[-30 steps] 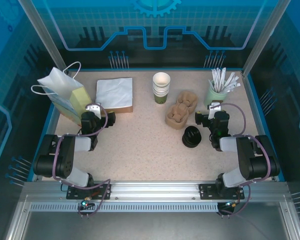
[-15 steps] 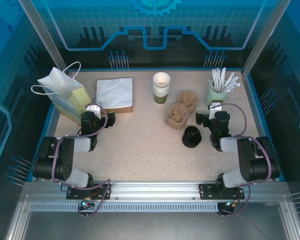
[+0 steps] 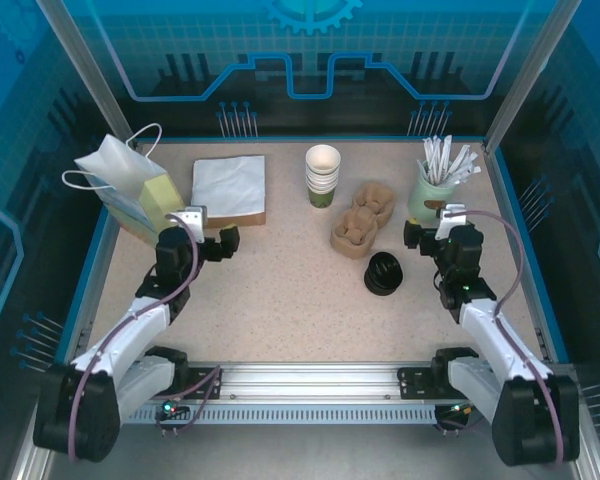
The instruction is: Pack the takeout coffee
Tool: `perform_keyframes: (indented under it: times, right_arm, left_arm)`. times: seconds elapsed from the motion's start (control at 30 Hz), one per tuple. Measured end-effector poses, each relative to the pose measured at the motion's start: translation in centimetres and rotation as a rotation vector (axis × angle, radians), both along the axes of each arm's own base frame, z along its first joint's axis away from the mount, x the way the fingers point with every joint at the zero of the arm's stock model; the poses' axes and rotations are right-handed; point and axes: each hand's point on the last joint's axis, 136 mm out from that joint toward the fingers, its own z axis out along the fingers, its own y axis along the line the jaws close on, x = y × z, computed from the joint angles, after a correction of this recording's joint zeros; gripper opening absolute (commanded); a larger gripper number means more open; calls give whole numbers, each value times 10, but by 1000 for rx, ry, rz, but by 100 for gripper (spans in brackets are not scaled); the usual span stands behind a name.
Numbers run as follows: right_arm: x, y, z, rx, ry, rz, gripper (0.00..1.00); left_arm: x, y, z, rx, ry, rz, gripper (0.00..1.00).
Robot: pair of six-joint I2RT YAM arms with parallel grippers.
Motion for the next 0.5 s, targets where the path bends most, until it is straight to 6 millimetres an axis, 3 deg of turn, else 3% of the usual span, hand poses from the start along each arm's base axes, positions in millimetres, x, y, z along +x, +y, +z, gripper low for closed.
perform_keyframes:
  times: [0.2,0.5]
  right_arm:
    - [-23,12,25,146,22,21,100]
    - [-40,34,43,348,146,56,100]
  left_arm:
    - [-16,-2,20,-170,87,50,99]
    - [-36,-18,-1,-402,291,76,99]
